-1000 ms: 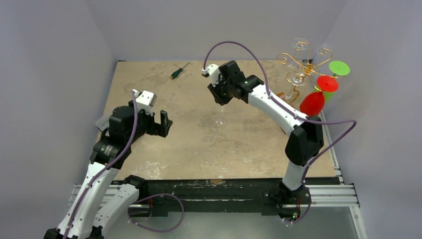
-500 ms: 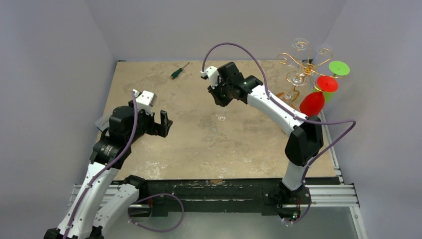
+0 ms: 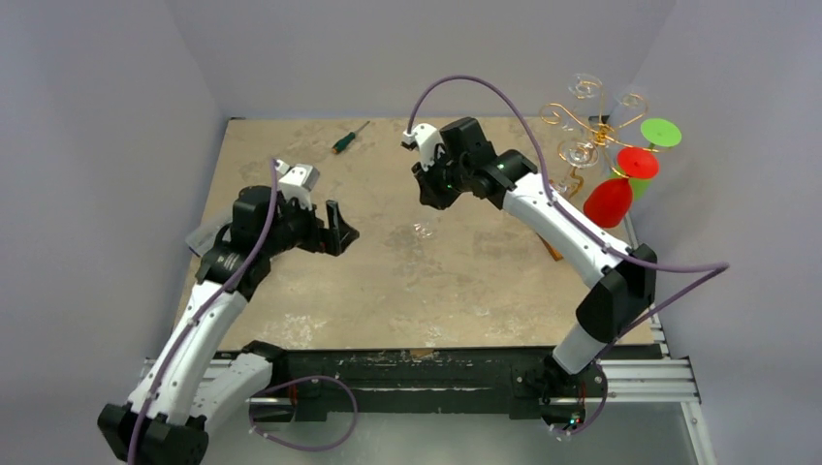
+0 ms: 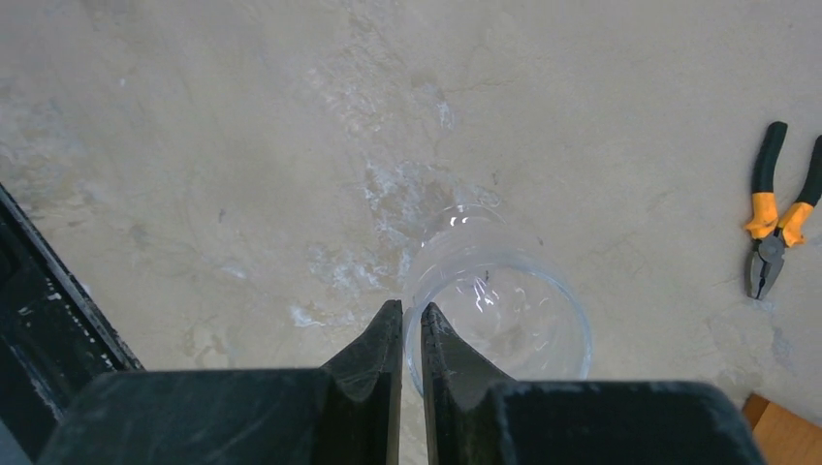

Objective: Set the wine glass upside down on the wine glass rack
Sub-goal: Turn the wine glass upside down at the wine rack.

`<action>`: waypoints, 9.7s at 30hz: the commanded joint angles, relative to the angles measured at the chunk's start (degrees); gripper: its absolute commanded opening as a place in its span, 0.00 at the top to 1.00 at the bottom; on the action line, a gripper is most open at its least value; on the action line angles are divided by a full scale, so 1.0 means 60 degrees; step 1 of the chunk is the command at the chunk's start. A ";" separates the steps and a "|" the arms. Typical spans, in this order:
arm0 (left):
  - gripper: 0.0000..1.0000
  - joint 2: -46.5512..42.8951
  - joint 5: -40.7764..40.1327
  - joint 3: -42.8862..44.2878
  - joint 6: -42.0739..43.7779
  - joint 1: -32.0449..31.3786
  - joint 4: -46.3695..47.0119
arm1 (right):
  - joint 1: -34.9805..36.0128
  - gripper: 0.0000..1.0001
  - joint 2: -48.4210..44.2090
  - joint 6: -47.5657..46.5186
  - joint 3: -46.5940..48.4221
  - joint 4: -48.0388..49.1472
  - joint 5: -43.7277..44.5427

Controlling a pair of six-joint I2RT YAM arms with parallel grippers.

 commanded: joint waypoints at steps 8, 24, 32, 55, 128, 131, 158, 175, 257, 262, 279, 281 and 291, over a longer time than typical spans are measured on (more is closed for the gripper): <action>0.03 0.2209 0.3257 -0.2230 -0.6173 0.0635 0.6042 | 0.0030 0.93 -0.1962 0.0269 -0.0747 0.0547 -0.0943; 0.03 0.4522 0.2902 -0.4009 -0.9033 0.0067 1.0748 | 0.0012 0.93 -0.2531 0.0513 -0.1310 0.0672 -0.1575; 0.07 0.6519 0.2572 -0.3917 -1.0365 -0.0374 1.3241 | 0.0001 0.93 -0.2573 0.0538 -0.1350 0.0705 -0.1649; 0.53 0.9995 0.2605 -0.3843 -1.3054 -0.1137 1.8020 | 0.0012 0.94 -0.2371 0.0674 -0.1231 0.0782 -0.2060; 1.00 -0.0500 -0.0271 0.0705 -0.1322 0.1688 -0.0433 | -0.3161 0.21 -0.6303 -0.2202 0.0376 -0.2735 -0.5265; 1.00 -0.0628 -0.1135 0.1142 -0.0502 0.1143 -0.0855 | -0.3351 0.20 -0.6265 -0.1881 0.0241 -0.2445 -0.5236; 1.00 -0.1009 -0.3849 0.0803 0.7187 -0.5154 0.2234 | -0.3495 0.20 -0.5737 -0.0924 0.0581 -0.1915 -0.5437; 1.00 0.1275 -0.5741 0.0818 1.2352 -0.8131 0.5494 | -0.3898 0.19 -0.5733 0.3440 -0.1148 0.1070 -0.6273; 0.23 0.1283 -0.7091 -0.0118 1.2500 -0.9751 0.8724 | -0.4947 1.00 -0.4074 1.1639 -0.2299 0.6126 -0.8351; 0.11 -0.0406 -0.7500 -0.0074 1.0529 -0.9750 0.7006 | -0.5625 1.00 -0.4195 1.1761 -0.1878 0.5791 -0.8297; 0.00 -0.3566 -0.9206 -0.0815 0.6323 -0.8078 0.2312 | -0.7849 1.00 -0.4058 1.2432 -0.1580 0.5143 -0.7743; 0.00 -0.3697 -0.9265 -0.1081 0.6347 -0.8066 0.2450 | -0.7979 1.00 -0.4088 1.2371 -0.1546 0.4967 -0.7633; 0.00 -0.3643 -0.9290 -0.1452 0.6319 -0.7979 0.2494 | -0.8642 1.00 -0.4235 1.1995 -0.1507 0.4065 -0.7329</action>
